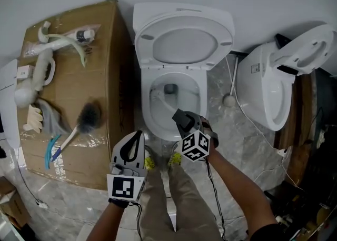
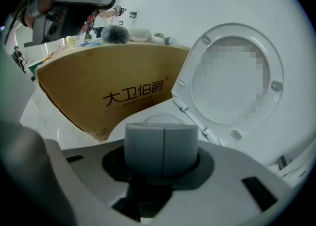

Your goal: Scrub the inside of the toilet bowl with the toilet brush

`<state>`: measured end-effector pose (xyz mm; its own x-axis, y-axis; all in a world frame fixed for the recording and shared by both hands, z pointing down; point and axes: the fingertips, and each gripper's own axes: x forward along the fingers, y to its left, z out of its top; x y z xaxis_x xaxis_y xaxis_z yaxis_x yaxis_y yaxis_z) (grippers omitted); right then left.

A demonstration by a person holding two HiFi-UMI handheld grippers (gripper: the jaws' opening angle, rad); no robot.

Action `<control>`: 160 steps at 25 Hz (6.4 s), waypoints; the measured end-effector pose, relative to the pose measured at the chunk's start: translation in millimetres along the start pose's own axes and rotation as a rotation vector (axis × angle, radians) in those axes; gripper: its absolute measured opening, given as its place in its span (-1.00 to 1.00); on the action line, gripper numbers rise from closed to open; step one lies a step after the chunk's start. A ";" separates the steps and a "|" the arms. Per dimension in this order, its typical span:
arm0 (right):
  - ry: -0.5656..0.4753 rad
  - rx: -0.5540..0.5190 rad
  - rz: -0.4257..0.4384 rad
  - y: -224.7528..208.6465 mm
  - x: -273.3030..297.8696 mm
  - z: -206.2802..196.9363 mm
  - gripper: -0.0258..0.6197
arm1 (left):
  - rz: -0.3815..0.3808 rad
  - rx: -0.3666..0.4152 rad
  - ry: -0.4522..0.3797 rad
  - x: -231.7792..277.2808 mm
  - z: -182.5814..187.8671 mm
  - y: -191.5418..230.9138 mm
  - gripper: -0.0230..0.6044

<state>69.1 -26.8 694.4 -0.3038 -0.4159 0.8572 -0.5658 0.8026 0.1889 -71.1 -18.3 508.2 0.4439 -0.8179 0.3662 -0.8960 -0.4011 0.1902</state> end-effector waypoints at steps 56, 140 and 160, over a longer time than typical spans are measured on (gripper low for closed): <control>0.209 0.141 -0.208 -81.7 -48.4 -103.0 -0.46 | -0.077 -0.010 0.000 -6.7 -16.6 -34.0 -0.89; 0.124 -0.051 -0.083 -53.3 37.0 12.2 -0.46 | -0.035 -0.067 0.086 -19.6 -57.8 -43.2 -0.89; 0.256 -0.079 -0.154 -86.5 12.7 -62.2 -0.45 | -0.086 -0.026 0.093 -13.9 -62.6 -65.8 -0.89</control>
<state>161.8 -74.9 718.7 -0.0106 -0.4219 0.9066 -0.5255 0.7737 0.3540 -17.8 45.2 547.6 0.5190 -0.7384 0.4306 -0.8547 -0.4564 0.2474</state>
